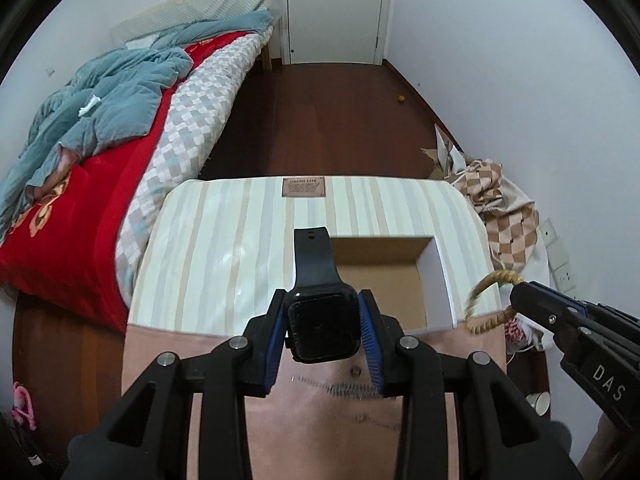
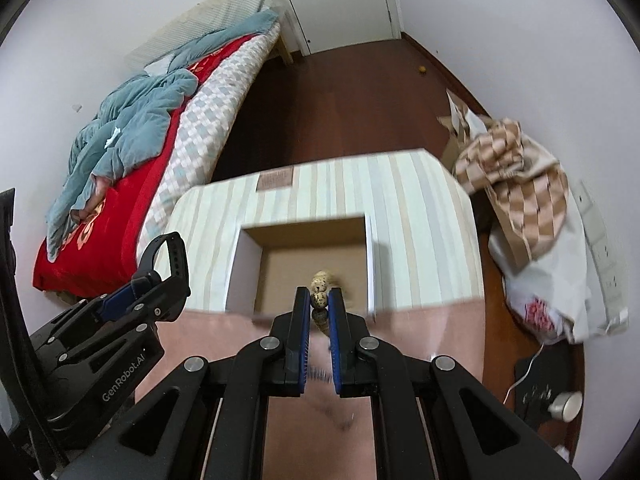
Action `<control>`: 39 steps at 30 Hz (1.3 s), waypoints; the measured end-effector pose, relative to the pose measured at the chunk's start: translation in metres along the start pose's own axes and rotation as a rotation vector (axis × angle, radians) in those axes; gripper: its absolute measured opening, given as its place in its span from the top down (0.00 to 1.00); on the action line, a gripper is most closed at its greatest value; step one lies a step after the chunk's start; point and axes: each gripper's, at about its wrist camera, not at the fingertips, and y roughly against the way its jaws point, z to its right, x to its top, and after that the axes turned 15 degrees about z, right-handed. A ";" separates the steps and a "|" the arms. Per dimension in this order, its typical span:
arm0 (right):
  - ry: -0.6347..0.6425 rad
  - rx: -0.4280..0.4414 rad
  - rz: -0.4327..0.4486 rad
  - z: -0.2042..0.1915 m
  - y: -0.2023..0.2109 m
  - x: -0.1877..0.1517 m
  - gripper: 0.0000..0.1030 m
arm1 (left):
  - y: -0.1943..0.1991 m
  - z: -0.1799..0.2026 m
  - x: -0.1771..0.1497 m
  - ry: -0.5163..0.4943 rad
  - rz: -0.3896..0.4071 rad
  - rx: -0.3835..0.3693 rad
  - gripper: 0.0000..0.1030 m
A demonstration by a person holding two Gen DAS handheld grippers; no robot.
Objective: Organize jewelry
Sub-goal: 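Carry the smartwatch and bead bracelet into the white box and release both, then withdraw both grippers from the box back over the table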
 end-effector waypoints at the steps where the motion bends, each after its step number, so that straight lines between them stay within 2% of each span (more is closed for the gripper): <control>1: 0.003 0.002 -0.002 -0.001 -0.007 0.007 0.91 | -0.005 -0.001 0.003 0.007 -0.005 -0.003 0.70; 7: -0.021 0.028 -0.061 0.007 -0.055 0.031 0.91 | -0.058 -0.006 0.012 0.066 -0.116 -0.070 0.70; 12: -0.041 0.076 -0.127 0.014 -0.095 0.032 0.91 | -0.094 -0.007 0.006 0.107 -0.198 -0.108 0.69; 17: -0.022 0.123 -0.200 0.011 -0.127 0.025 0.91 | -0.111 -0.008 0.008 0.132 -0.240 -0.133 0.68; 18: -0.018 0.124 -0.219 0.011 -0.132 0.024 0.90 | -0.111 -0.009 0.010 0.131 -0.236 -0.125 0.67; 19: -0.017 0.119 -0.238 0.012 -0.136 0.023 0.90 | -0.110 -0.011 0.012 0.130 -0.228 -0.116 0.62; 20: -0.017 0.110 -0.250 0.013 -0.138 0.022 0.88 | -0.109 -0.013 0.014 0.132 -0.218 -0.107 0.51; 21: -0.013 0.098 -0.253 0.015 -0.139 0.021 0.85 | -0.105 -0.017 0.016 0.135 -0.201 -0.095 0.44; 22: -0.003 0.083 -0.250 0.016 -0.139 0.019 0.71 | -0.104 -0.020 0.018 0.130 -0.187 -0.077 0.30; 23: 0.007 0.068 -0.246 0.017 -0.138 0.018 0.54 | -0.102 -0.022 0.019 0.119 -0.177 -0.054 0.22; 25: 0.025 0.031 -0.240 0.019 -0.135 0.014 0.35 | -0.098 -0.027 0.019 0.094 -0.154 -0.006 0.20; 27: 0.052 -0.022 -0.238 0.021 -0.132 0.009 0.28 | -0.095 -0.031 0.015 0.061 -0.143 0.044 0.08; 28: 0.072 -0.054 -0.236 0.022 -0.131 0.006 0.20 | -0.094 -0.033 0.012 0.045 -0.140 0.065 0.00; 29: 0.099 -0.090 -0.232 0.021 -0.130 0.001 0.12 | -0.094 -0.034 0.008 0.033 -0.137 0.081 0.00; 32: 0.148 -0.167 -0.234 0.019 -0.130 -0.016 0.07 | -0.092 -0.036 -0.004 -0.008 -0.128 0.126 0.00; 39: 0.159 -0.207 -0.217 0.014 -0.127 -0.041 0.07 | -0.081 -0.039 -0.023 -0.028 -0.111 0.172 0.00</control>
